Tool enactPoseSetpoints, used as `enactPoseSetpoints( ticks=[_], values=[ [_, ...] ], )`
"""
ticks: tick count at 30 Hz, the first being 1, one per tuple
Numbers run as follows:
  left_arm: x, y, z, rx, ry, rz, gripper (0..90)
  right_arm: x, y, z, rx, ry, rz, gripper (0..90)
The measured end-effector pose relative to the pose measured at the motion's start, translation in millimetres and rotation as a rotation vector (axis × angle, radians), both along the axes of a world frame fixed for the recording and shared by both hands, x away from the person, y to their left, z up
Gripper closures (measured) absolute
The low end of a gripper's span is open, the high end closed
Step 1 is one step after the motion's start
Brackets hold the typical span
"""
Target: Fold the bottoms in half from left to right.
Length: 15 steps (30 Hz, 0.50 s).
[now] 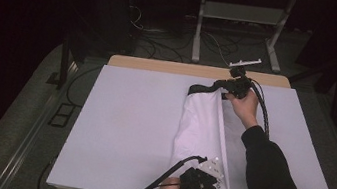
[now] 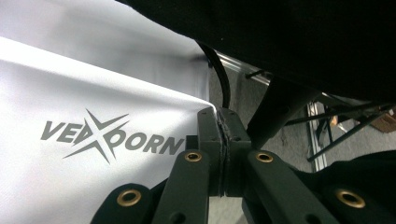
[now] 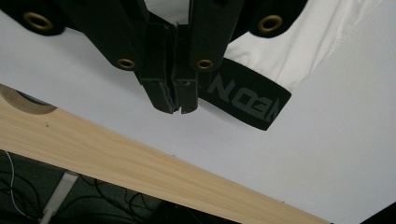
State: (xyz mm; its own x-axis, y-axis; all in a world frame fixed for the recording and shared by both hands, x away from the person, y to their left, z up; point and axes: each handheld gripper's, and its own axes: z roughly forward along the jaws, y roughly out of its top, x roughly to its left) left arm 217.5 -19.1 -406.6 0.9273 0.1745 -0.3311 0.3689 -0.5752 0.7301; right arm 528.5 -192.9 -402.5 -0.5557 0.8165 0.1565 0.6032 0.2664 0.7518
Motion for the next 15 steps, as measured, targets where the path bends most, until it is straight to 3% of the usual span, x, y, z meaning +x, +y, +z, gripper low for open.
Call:
enactPoseSetpoints(
  ticks=[10,15],
  values=[
    [-0.6,-15.5,-6.6,-0.018,0.01,0.011,87.7,-0.3,-14.8,4.1,0.018,-0.016,0.017,85.7],
    [0.4,-25.3,-8.3,-0.027,0.002,0.01,87.7,-0.6,-21.6,6.3,0.006,-0.02,-0.007,85.7]
  ],
)
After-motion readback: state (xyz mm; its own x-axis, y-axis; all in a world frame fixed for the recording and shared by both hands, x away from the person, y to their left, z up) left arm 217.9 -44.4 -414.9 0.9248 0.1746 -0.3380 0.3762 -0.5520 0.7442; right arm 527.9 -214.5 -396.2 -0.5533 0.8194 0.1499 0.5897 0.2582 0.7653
